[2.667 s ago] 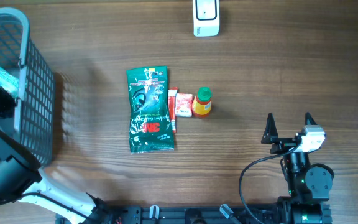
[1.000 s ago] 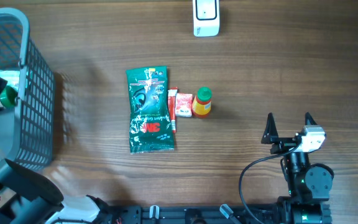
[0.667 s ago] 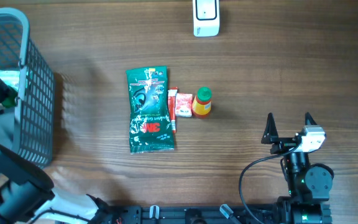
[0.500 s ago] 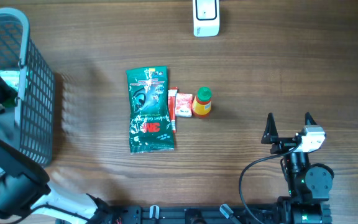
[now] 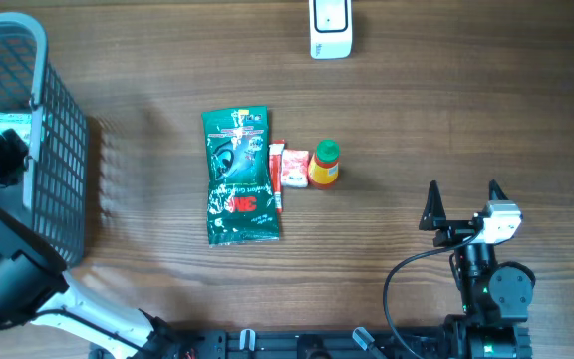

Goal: Scan the item barcode
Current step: 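Grasp the green-lidded Knorr jar in the basket with left gripper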

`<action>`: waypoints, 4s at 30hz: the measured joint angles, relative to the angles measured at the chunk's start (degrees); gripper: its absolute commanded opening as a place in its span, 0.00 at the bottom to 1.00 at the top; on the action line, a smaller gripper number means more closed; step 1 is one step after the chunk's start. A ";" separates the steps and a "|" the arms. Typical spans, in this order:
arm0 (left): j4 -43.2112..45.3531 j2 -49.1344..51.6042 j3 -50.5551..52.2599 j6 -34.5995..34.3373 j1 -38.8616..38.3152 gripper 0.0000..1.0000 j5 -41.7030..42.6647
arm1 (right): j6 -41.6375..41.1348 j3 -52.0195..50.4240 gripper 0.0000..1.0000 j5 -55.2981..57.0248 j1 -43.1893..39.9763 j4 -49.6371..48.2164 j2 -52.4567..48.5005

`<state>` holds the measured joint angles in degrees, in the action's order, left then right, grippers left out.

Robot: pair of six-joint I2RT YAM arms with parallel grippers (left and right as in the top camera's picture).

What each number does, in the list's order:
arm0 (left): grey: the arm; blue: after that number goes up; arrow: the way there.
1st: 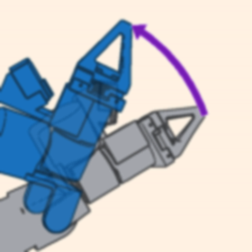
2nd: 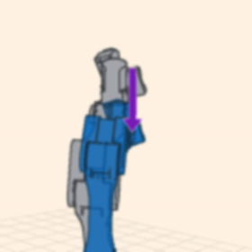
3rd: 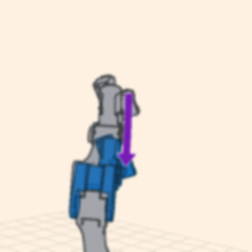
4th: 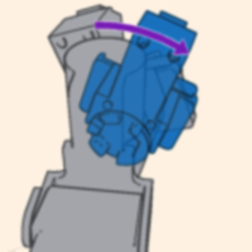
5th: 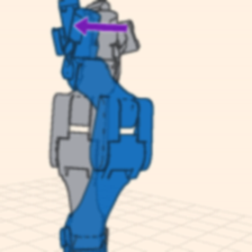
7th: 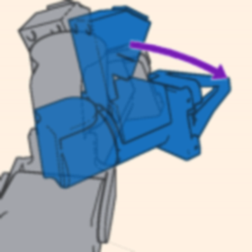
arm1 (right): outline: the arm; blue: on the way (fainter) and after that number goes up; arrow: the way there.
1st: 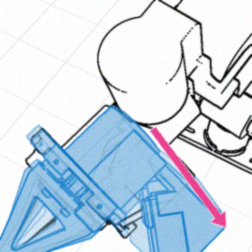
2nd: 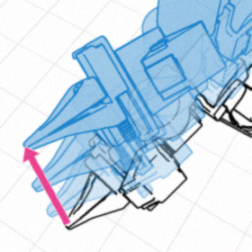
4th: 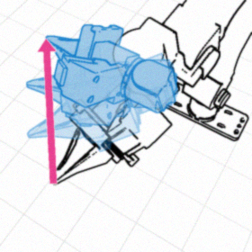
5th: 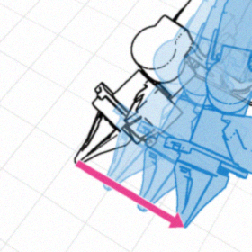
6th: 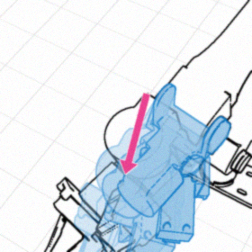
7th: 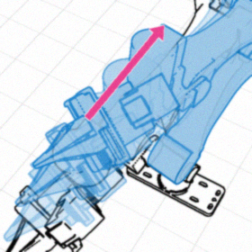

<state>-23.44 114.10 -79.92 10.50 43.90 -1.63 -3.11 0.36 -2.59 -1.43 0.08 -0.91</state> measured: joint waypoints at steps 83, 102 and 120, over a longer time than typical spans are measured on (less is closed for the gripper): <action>-15.34 -11.13 0.37 -16.04 -0.02 1.00 14.95 | 0.00 0.00 1.00 0.00 0.00 0.00 0.00; -16.79 -10.34 0.37 6.93 -0.02 1.00 16.52 | 0.00 -0.02 1.00 -0.02 0.00 0.00 0.00; -22.86 -10.34 0.37 -4.85 -0.04 1.00 13.60 | 0.00 0.00 1.00 0.00 0.00 0.00 0.00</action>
<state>-46.30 103.77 -79.55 5.65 43.86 11.97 -3.11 0.36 -2.59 -1.43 0.08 -0.91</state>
